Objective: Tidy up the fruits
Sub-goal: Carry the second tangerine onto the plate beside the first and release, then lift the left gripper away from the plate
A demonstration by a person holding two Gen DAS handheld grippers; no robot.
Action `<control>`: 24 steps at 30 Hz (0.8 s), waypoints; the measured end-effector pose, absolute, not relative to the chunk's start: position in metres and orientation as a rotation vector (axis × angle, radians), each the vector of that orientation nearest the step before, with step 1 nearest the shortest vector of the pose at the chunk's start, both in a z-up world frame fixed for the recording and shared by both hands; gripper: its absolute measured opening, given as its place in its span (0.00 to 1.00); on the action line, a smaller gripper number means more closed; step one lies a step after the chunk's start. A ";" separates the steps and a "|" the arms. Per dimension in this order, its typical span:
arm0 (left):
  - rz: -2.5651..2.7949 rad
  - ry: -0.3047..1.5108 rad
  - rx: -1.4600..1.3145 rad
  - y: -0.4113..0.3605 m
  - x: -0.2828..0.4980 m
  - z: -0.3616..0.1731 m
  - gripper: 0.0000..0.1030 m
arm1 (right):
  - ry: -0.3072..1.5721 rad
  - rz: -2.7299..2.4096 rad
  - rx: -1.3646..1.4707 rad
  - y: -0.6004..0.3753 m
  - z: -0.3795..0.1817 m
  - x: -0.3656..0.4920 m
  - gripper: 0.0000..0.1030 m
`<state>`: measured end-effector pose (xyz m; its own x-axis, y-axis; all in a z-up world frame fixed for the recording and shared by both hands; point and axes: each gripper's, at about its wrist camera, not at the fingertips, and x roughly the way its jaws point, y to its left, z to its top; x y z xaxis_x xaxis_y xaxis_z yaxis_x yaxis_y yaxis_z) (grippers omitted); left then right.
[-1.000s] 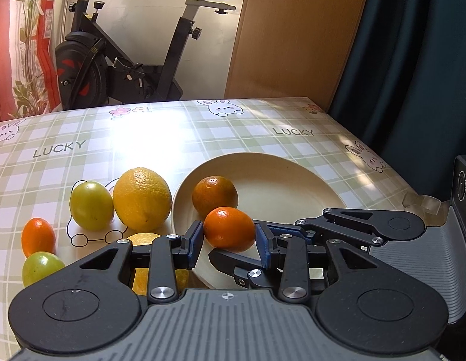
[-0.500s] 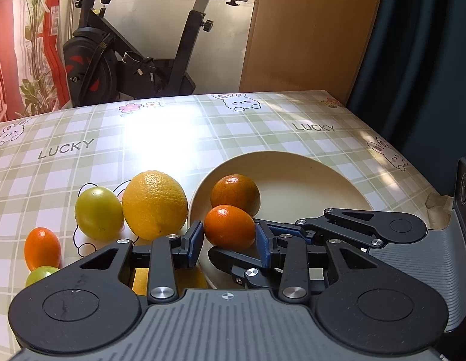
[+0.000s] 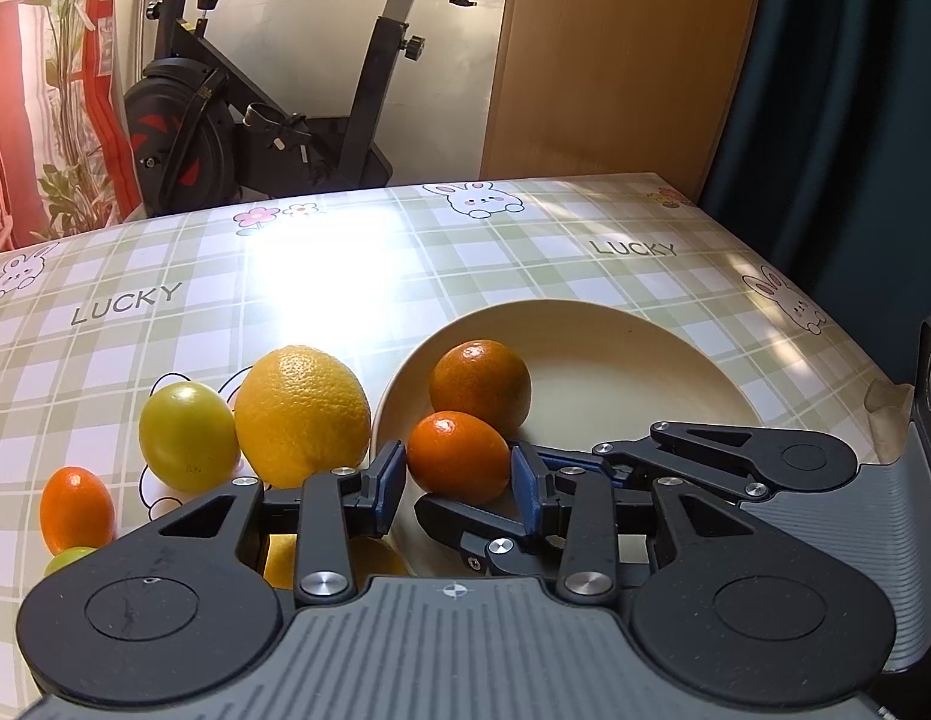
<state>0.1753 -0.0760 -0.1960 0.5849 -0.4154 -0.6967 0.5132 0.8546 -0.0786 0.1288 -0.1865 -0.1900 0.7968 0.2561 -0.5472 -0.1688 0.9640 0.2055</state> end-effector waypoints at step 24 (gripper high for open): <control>-0.449 0.682 -0.009 -0.040 0.160 -0.164 0.56 | 0.552 0.244 0.224 -0.196 -0.187 0.115 0.39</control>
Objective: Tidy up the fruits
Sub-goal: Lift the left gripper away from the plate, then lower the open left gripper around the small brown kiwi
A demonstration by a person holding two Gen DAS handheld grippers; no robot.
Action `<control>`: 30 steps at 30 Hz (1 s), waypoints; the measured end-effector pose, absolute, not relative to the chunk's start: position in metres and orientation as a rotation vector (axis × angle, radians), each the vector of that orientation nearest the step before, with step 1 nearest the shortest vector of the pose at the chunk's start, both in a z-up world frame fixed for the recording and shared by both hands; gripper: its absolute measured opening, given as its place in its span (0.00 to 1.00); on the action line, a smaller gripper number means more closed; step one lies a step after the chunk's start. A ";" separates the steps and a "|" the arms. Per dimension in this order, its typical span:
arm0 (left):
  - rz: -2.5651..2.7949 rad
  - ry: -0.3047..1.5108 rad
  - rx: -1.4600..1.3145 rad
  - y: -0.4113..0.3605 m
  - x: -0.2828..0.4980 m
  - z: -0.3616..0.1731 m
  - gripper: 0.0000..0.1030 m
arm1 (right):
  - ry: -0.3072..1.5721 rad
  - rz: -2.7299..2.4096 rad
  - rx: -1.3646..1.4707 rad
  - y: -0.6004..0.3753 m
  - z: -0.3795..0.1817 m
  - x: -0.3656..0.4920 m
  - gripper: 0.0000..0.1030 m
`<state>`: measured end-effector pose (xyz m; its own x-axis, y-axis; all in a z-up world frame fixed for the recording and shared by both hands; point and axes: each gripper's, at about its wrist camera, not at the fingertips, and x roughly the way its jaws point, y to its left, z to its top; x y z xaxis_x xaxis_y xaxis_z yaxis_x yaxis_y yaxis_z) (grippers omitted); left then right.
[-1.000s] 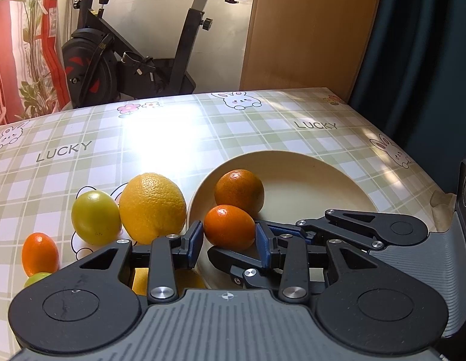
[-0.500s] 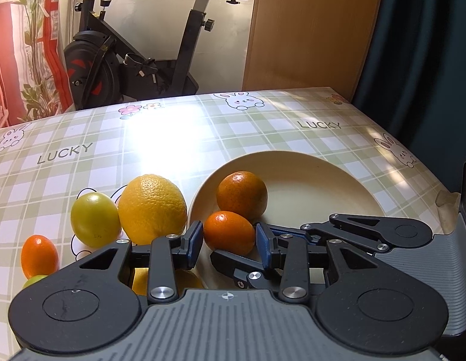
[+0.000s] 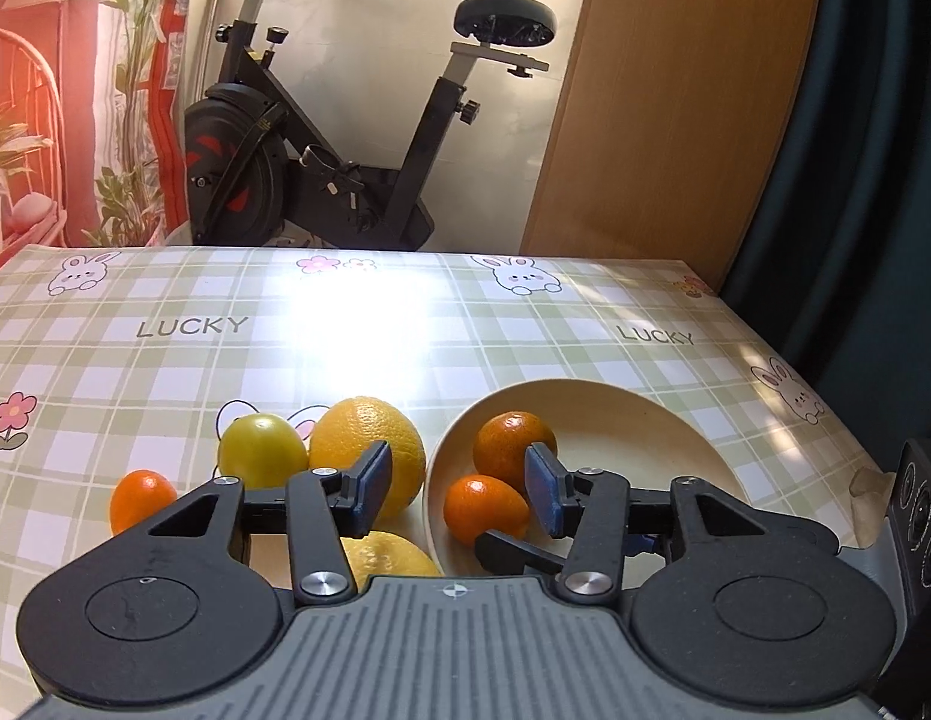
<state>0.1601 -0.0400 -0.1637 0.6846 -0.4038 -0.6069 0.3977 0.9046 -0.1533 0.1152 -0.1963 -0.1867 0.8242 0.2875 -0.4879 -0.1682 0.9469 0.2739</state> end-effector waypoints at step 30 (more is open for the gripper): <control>-0.417 0.773 -0.109 0.041 0.085 -0.192 0.40 | 0.454 0.363 0.046 -0.155 -0.178 0.060 0.36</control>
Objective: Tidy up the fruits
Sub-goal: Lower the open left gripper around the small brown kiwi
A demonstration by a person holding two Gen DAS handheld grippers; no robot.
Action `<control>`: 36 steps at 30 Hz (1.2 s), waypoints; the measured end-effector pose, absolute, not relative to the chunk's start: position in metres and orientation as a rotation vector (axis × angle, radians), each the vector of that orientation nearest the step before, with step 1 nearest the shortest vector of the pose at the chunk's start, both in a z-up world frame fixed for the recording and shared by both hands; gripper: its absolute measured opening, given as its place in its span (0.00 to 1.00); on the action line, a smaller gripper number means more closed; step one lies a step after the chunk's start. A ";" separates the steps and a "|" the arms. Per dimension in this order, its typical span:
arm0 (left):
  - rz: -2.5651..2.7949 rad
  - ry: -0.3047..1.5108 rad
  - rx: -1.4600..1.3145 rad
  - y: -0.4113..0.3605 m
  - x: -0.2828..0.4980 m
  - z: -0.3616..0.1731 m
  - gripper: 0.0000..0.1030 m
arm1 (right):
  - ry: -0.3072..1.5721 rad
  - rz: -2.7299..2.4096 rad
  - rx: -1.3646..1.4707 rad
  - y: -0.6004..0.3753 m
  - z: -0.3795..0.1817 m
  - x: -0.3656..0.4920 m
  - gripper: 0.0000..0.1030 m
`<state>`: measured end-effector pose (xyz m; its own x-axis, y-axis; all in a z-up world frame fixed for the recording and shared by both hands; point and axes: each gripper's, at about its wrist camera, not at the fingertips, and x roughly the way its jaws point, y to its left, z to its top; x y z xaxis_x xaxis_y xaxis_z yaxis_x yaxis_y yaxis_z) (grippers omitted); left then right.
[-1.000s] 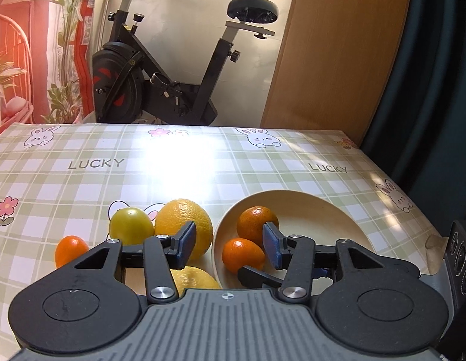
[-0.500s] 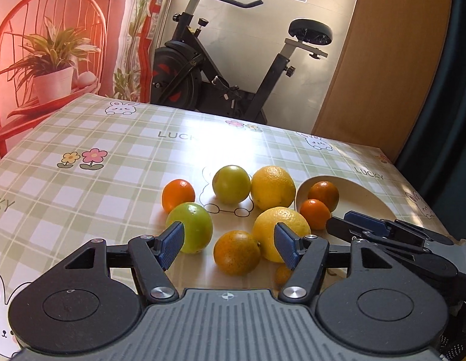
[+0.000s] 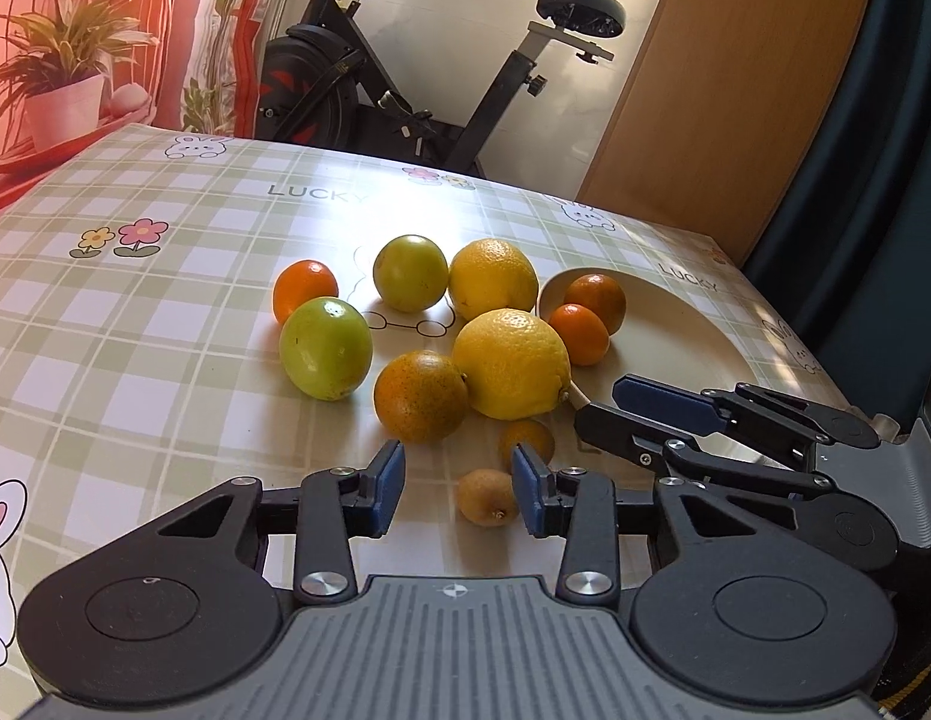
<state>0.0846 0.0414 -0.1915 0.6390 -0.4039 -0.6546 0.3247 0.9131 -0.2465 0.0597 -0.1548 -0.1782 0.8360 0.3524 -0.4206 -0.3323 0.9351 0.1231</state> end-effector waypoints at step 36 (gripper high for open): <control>-0.372 0.815 -0.127 0.050 0.087 -0.210 0.27 | 0.537 0.442 -0.016 -0.129 -0.186 0.063 0.32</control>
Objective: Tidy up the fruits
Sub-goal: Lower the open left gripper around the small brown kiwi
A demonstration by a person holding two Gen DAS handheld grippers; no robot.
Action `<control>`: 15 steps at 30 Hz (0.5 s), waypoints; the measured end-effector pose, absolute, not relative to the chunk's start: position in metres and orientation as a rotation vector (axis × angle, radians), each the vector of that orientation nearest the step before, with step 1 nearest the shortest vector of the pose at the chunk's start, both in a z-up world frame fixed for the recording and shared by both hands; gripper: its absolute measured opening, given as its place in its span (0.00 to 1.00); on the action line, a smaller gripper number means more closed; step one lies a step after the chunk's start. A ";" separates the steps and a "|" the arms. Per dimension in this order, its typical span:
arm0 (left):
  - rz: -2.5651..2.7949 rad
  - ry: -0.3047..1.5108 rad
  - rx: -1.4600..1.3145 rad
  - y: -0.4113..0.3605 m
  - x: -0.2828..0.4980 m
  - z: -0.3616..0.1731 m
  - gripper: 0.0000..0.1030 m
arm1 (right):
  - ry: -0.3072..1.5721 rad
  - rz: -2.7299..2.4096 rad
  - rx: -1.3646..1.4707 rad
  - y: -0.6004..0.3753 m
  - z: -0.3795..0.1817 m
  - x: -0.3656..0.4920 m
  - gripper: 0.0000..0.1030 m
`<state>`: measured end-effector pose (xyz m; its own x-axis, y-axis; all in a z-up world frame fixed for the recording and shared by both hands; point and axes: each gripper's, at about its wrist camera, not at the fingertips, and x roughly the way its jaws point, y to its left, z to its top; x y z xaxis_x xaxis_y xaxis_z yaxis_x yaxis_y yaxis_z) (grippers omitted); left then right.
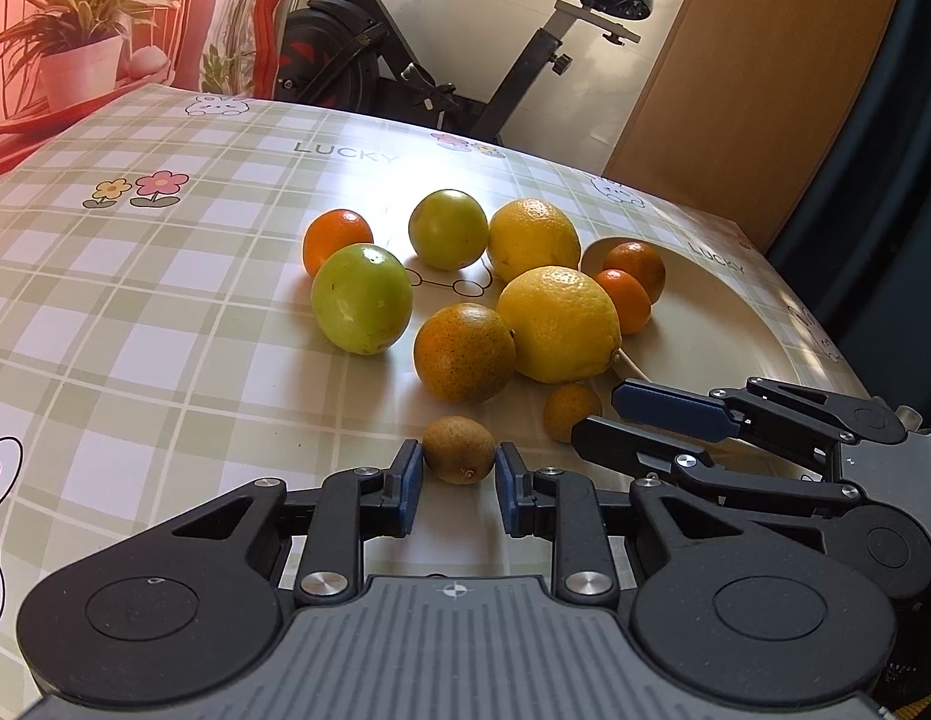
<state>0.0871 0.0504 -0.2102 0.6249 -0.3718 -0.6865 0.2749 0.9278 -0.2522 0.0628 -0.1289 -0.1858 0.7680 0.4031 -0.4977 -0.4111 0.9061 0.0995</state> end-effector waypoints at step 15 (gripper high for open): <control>-0.339 0.813 -0.161 0.060 0.088 -0.209 0.27 | 0.608 0.383 -0.061 -0.113 -0.191 0.080 0.33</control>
<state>0.0878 0.0602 -0.2092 0.6378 -0.3563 -0.6829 0.2340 0.9343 -0.2689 0.0804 -0.1130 -0.1909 0.7528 0.3328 -0.5679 -0.3682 0.9281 0.0559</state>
